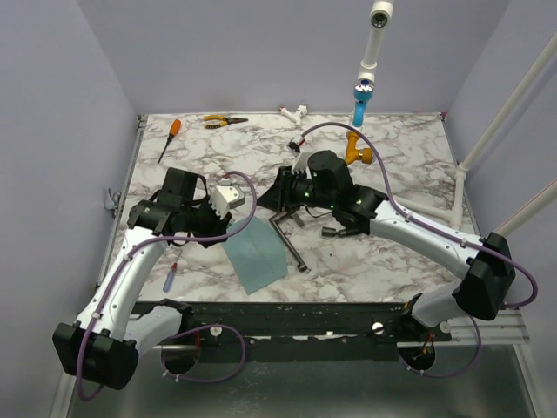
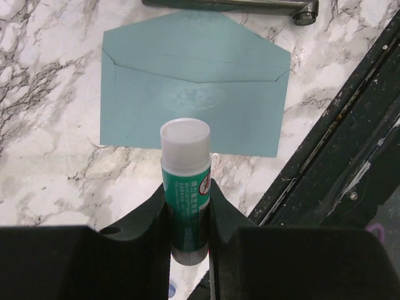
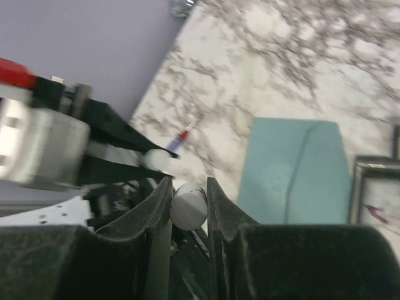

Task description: Place the letter into the envelope and seal it

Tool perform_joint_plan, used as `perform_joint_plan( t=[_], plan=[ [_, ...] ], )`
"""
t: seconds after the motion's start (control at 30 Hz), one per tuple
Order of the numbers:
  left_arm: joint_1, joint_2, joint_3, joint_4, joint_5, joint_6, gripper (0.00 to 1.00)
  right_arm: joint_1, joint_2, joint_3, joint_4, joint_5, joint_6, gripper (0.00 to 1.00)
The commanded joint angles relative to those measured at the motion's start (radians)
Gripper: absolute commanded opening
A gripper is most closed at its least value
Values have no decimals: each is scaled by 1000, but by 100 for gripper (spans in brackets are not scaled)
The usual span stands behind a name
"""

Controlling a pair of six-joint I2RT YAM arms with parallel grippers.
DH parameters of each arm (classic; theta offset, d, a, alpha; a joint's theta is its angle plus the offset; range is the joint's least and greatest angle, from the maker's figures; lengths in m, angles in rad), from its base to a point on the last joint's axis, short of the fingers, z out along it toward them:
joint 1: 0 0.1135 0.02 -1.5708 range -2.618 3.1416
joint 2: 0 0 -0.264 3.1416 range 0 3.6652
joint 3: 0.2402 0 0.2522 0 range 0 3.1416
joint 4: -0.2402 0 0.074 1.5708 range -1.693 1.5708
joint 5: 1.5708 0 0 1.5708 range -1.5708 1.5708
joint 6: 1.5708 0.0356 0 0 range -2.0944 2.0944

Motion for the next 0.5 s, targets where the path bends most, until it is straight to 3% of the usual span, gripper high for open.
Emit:
perform_joint_plan(
  t=[0.0,0.27,0.47],
  plan=[
    [31,-37,21,-18,35,23,0,0,10,-54,-237,212,-169,1],
    [34,-2,26,-20,60,7,0,8,-58,-359,-178,378,-296,1],
    [33,16,29,-20,64,-2,0,10,14,-453,-134,457,-326,1]
  ],
)
